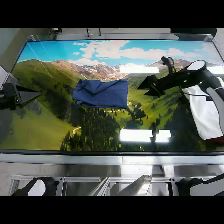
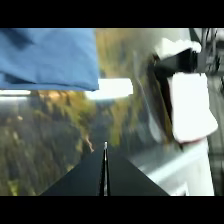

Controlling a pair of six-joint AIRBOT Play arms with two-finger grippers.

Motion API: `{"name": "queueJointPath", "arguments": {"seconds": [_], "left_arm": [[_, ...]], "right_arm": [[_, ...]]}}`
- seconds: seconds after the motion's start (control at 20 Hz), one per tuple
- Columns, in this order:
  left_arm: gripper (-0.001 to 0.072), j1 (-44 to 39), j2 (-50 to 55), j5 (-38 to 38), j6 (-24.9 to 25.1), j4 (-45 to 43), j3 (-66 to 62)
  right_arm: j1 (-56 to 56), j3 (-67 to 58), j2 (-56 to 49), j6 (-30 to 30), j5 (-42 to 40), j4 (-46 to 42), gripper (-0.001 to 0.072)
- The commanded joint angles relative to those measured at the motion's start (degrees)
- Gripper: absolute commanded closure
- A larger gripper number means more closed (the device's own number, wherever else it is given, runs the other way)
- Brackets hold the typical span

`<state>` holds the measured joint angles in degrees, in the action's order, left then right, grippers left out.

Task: Fold the shirts.

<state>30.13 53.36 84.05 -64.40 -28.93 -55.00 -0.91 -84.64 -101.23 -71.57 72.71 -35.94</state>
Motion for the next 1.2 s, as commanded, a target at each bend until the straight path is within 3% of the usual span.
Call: {"name": "queueJointPath", "arguments": {"seconds": [0.0, 0.35, 0.6, 0.65, 0.7, 0.75, 0.85, 1.15], "left_arm": [[0.0689, 3.74, -3.54, -3.69, 0.09, 0.02, 4.24], [0.0689, 4.11, -3.54, -6.32, 2.29, 0.11, 4.07], [0.0689, 4.11, -3.52, -6.78, 3.39, 0.11, 4.07], [0.0688, 4.09, -3.52, -7.10, 3.52, 0.11, 4.09], [0.0689, 4.02, -3.52, -7.30, 3.52, 0.11, 4.09], [0.0688, 4.00, -3.52, -7.32, 3.54, 0.11, 4.09], [0.0688, 4.02, -3.52, -7.34, 3.54, 0.11, 4.07], [0.0688, 4.02, -3.52, -6.60, 3.52, 0.11, 4.09]], "right_arm": [[-3.32, 1.14, -4.74, 0.20, -9.81, 1.77, 0.0019], [-9.53, 0.98, -12.39, 0.61, -19.93, 11.23, 0.0019], [-12.00, 0.15, -14.53, 8.26, -22.23, 22.71, 0.0021], [-12.37, 0.09, -14.53, 9.99, -22.49, 25.24, 0.0093], [-12.70, -0.07, -14.49, 11.41, -22.29, 27.93, 0.0453], [-12.90, -0.11, -14.36, 12.46, -21.62, 30.82, 0.0611], [-13.00, -0.59, -13.40, 15.28, -19.17, 34.14, 0.0698], [-9.49, -1.44, 3.63, 15.93, -18.47, 32.46, 0.0699]]}}
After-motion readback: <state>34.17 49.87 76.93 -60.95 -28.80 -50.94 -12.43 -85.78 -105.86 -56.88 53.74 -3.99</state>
